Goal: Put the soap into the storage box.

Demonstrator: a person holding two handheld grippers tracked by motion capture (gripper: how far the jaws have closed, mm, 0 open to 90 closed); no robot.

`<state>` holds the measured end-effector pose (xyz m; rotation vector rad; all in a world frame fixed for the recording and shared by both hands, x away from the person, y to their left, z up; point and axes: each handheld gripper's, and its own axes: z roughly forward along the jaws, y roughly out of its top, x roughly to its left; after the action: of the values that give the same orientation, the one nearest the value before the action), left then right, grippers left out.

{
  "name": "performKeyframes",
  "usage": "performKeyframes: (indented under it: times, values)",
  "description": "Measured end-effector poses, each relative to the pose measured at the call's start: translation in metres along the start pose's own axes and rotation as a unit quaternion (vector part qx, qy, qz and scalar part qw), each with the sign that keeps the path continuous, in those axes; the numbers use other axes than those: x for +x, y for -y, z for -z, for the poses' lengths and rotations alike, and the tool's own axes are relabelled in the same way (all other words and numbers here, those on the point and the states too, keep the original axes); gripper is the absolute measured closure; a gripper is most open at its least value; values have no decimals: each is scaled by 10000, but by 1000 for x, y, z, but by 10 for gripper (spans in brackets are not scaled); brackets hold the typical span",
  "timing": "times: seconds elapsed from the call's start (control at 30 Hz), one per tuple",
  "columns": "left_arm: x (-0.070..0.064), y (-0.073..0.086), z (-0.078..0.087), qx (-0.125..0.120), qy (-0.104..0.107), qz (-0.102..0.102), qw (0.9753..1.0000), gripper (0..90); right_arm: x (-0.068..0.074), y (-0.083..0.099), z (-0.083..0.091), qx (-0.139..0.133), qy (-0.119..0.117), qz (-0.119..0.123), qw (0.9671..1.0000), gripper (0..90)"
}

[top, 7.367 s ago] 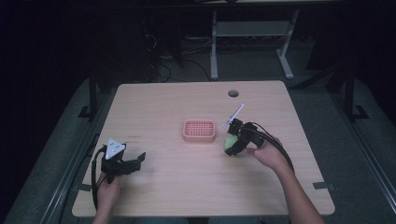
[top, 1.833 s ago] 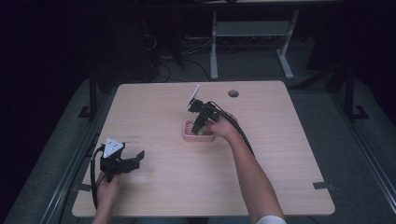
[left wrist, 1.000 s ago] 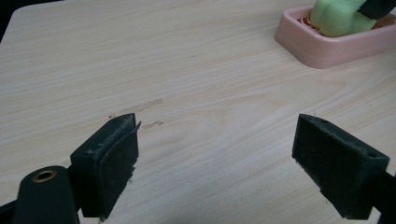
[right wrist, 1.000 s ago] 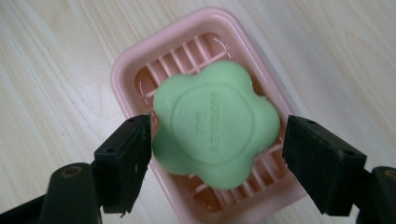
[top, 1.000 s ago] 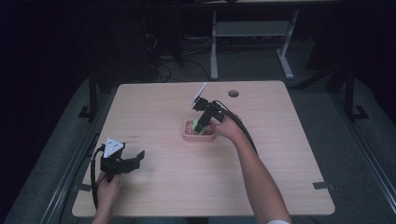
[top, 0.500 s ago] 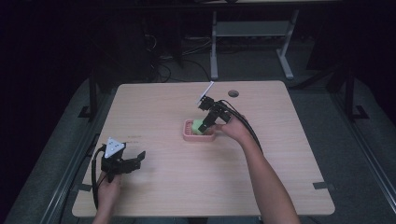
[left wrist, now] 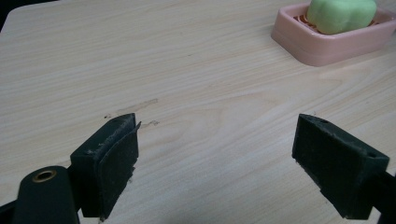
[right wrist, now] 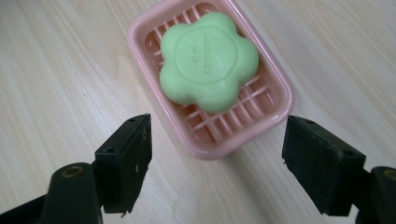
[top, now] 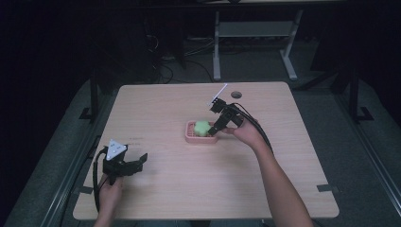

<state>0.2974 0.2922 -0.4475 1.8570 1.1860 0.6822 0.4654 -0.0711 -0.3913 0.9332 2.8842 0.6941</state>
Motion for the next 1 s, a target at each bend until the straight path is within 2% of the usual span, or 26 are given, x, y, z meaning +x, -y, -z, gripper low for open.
performKeyframes:
  times: [0.43, 0.6, 0.77, 1.0]
  values:
    - [0, 0, 0, 5, 1, -5, 10000, 142, 1, 23, 14, -101, -61, -108, 9999, 238]
    - [-1, 0, 0, 12, 7, -14, 10000, 142, 3, 30, 17, -18, -85, -86, 9999, 238]
    - [-1, 0, 0, 22, 21, -11, 10000, 142, 5, 38, 23, -114, -83, -96, 9999, 240]
    - [-2, 0, 0, 27, 46, -31, 10000, 142, 5, 52, 24, -136, -102, -136, 9998, 240]
